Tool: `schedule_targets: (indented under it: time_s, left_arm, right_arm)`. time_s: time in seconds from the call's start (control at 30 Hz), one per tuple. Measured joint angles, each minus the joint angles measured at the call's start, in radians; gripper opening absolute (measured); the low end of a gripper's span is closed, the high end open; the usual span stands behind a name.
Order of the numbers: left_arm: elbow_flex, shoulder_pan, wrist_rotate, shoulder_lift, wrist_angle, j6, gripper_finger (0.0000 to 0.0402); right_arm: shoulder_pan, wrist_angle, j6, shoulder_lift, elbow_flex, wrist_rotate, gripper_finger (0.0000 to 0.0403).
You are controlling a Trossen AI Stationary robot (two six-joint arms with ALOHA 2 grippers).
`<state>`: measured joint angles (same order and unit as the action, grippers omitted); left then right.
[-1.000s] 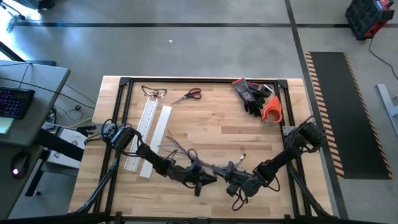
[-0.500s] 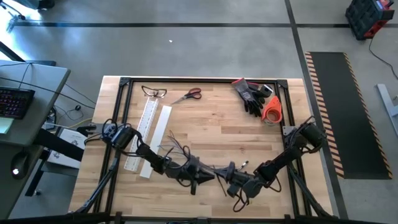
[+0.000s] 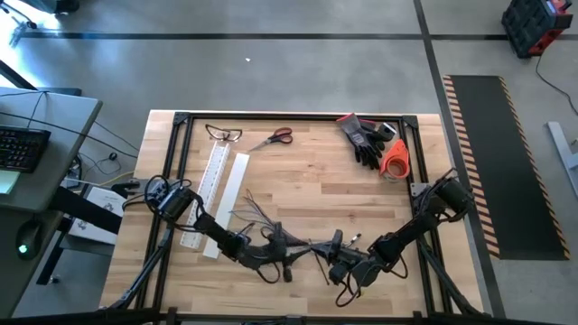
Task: Ziptie cables
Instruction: Wrap the black zip tie around the cable
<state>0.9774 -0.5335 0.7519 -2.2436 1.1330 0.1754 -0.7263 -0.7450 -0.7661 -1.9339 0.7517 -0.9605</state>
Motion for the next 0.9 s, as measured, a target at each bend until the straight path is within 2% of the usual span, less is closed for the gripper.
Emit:
schedule_targets:
  time_s: [0.13, 0.2, 0.3, 0.5, 0.67, 0.9]
  left_arm:
    - [0.100, 0.023, 0.022, 0.000, -0.262, -0.057, 0.0131]
    - [0.150, 0.029, 0.093, 0.000, -0.387, -0.058, 0.0142]
    - [0.210, 0.026, 0.181, 0.000, -0.484, -0.102, 0.0145]
    - [0.254, -0.005, 0.204, 0.000, -0.538, -0.171, 0.0130]
    - [0.255, -0.027, 0.272, 0.000, -0.538, -0.181, 0.0122]
    - [0.255, -0.027, 0.305, 0.000, -0.536, -0.199, 0.0122]
  right_arm:
    - [0.008, 0.000, 0.035, 0.000, 0.000, 0.009, 0.0000]
    - [0.009, 0.001, 0.044, 0.000, 0.000, 0.009, 0.0000]
    - [0.009, 0.000, 0.050, 0.000, 0.000, 0.009, 0.0000]
    - [0.008, 0.000, 0.057, 0.000, 0.000, 0.010, 0.0000]
    - [0.009, 0.000, 0.106, 0.000, 0.000, 0.010, 0.0000]
    - [0.048, 0.007, 0.243, 0.026, -0.043, 0.019, 0.0000]
